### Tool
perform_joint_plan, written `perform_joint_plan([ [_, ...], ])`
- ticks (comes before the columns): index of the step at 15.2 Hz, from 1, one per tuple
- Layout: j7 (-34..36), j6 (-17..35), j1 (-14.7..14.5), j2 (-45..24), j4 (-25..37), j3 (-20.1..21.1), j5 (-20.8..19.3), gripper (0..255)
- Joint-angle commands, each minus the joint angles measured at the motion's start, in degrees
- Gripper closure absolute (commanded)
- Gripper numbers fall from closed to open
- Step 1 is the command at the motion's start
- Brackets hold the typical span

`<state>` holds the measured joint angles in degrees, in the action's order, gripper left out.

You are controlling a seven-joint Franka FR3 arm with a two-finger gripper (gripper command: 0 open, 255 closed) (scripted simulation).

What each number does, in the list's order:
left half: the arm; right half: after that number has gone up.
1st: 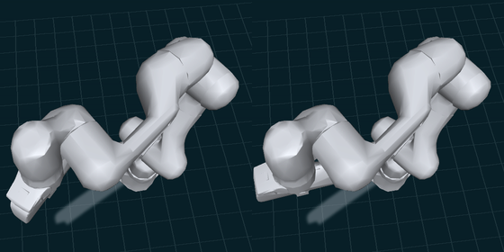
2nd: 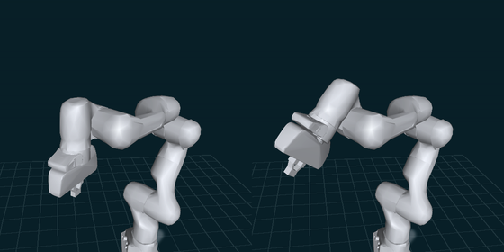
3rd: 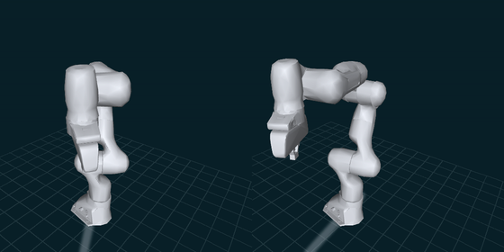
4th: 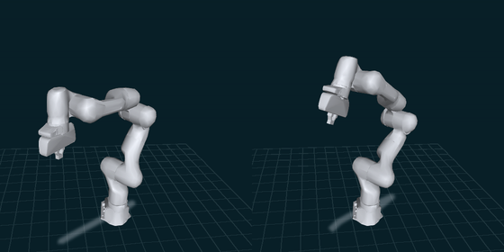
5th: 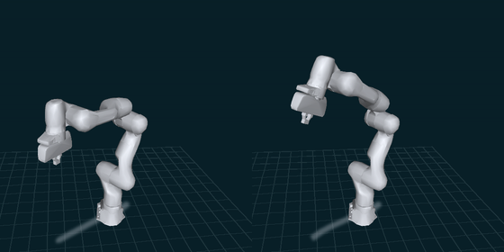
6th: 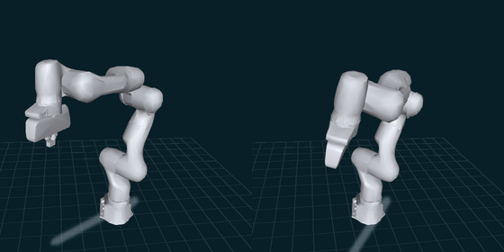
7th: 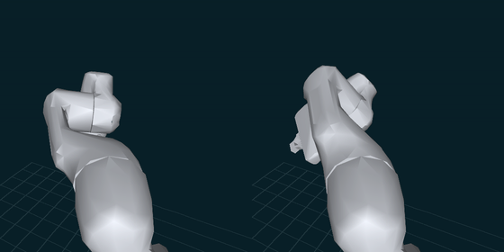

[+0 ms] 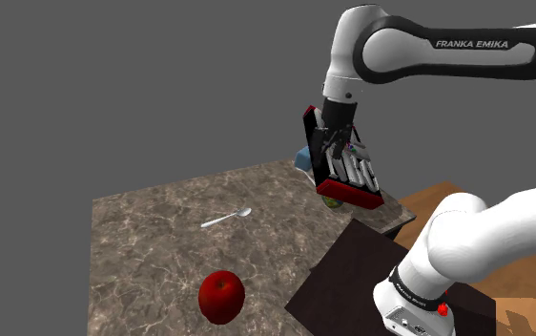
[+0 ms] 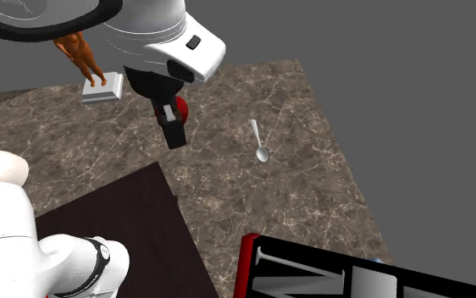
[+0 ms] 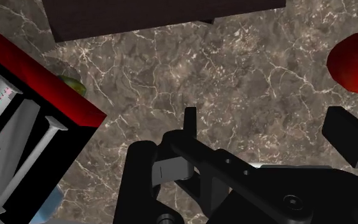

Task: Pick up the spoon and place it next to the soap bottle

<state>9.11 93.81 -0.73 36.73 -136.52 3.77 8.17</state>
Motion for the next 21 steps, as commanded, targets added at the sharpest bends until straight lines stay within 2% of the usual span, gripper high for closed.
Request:
perform_joint_plan([
  [1, 0.9, 4.1, 0.2, -2.9, -1.1, 0.7, 0.3, 0],
  [11, 5.7, 21.8, 1.2, -22.0, 0.0, 3.4, 0.6, 0],
  [21, 11.2, 34.7, 1.6, -44.1, 8.7, 3.9, -1.5, 0],
])
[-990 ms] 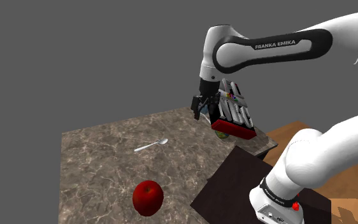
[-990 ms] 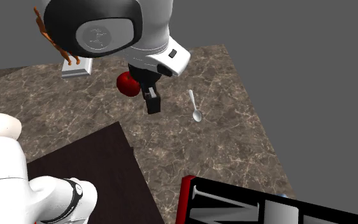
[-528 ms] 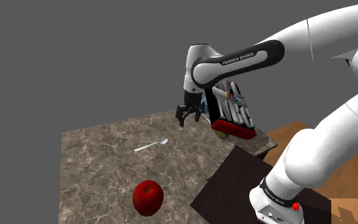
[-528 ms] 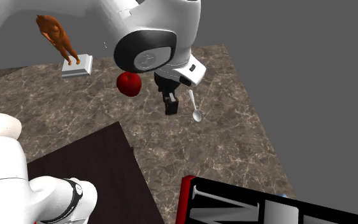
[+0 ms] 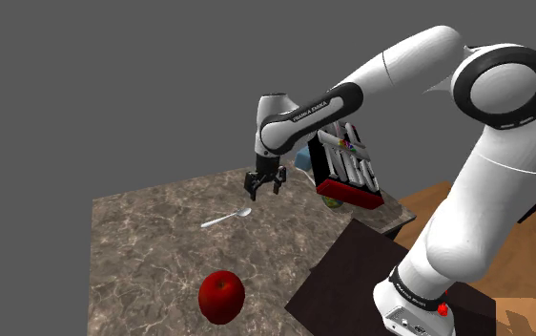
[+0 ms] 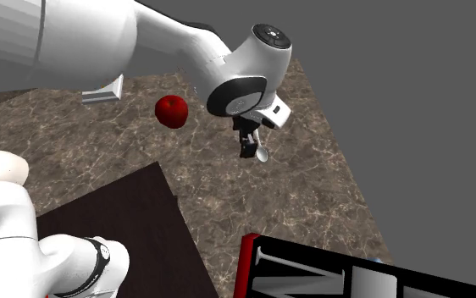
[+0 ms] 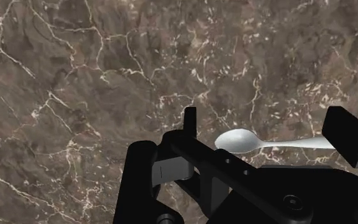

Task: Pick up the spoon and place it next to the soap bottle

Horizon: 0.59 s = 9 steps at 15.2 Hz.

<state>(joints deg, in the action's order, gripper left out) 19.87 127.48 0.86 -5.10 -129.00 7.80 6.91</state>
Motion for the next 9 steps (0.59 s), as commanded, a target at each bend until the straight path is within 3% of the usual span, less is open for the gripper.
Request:
perform_joint_plan([
  [1, 1.0, 2.0, 0.0, -4.5, 2.5, -0.2, -0.6, 0],
  [9, 4.9, 6.9, -0.8, -22.5, 15.1, -1.8, -2.3, 0],
])
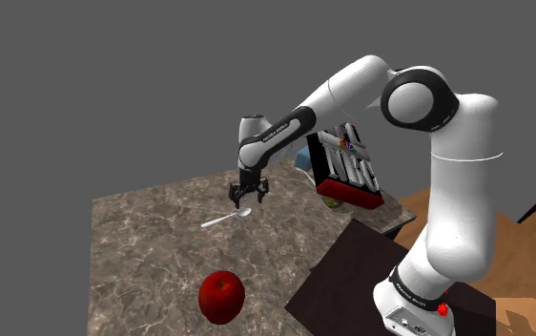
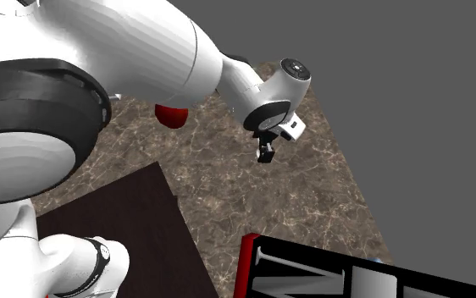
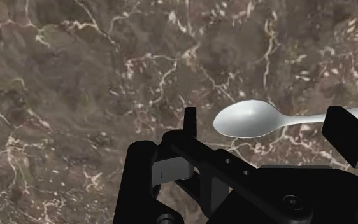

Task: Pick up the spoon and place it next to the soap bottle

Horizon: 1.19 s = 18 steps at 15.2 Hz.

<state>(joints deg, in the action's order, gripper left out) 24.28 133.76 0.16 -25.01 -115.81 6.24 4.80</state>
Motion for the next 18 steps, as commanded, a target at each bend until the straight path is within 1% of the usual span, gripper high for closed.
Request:
perform_joint_plan([
  [1, 0.5, 0.6, -0.2, -2.8, 2.1, -0.3, -0.2, 0],
  [8, 0.6, 5.3, -0.6, -6.8, 1.5, -0.3, -0.3, 0],
  [16, 0.6, 5.3, -0.6, -6.8, 1.5, -0.3, -0.3, 0],
  [17, 0.6, 5.3, -0.6, -6.8, 1.5, -0.3, -0.3, 255],
  [18, 0.6, 5.3, -0.6, -6.8, 1.5, -0.3, -0.3, 255],
])
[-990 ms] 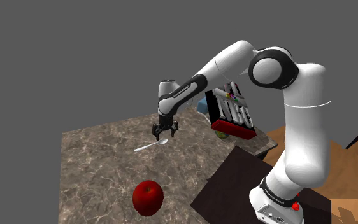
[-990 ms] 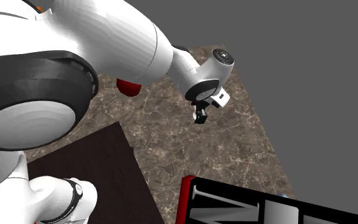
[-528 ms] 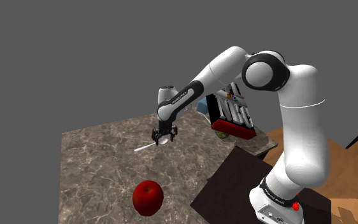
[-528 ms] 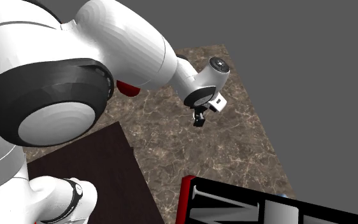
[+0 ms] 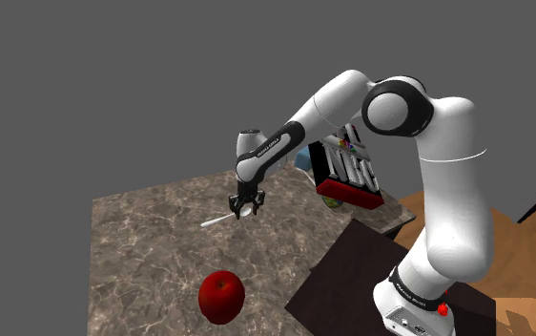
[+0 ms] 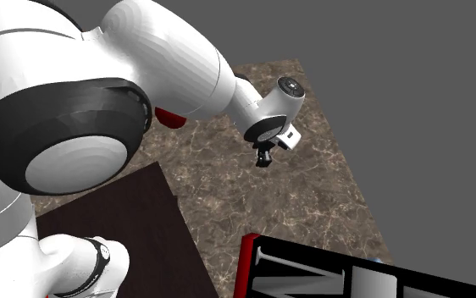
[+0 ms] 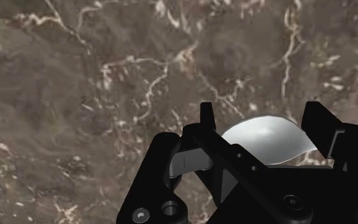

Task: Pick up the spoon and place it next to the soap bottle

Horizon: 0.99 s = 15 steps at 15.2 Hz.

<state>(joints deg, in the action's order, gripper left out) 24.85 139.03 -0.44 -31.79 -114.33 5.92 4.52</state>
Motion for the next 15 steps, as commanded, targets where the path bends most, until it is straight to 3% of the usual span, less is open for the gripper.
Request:
perform_joint_plan([
  [1, 0.0, 0.0, 0.0, 0.0, 0.0, 0.0, 0.0, 255],
  [8, 0.0, 0.0, 0.0, 0.0, 0.0, 0.0, 0.0, 255],
  [15, 0.2, -3.9, 0.2, 4.3, -0.5, 0.2, 0.2, 255],
])
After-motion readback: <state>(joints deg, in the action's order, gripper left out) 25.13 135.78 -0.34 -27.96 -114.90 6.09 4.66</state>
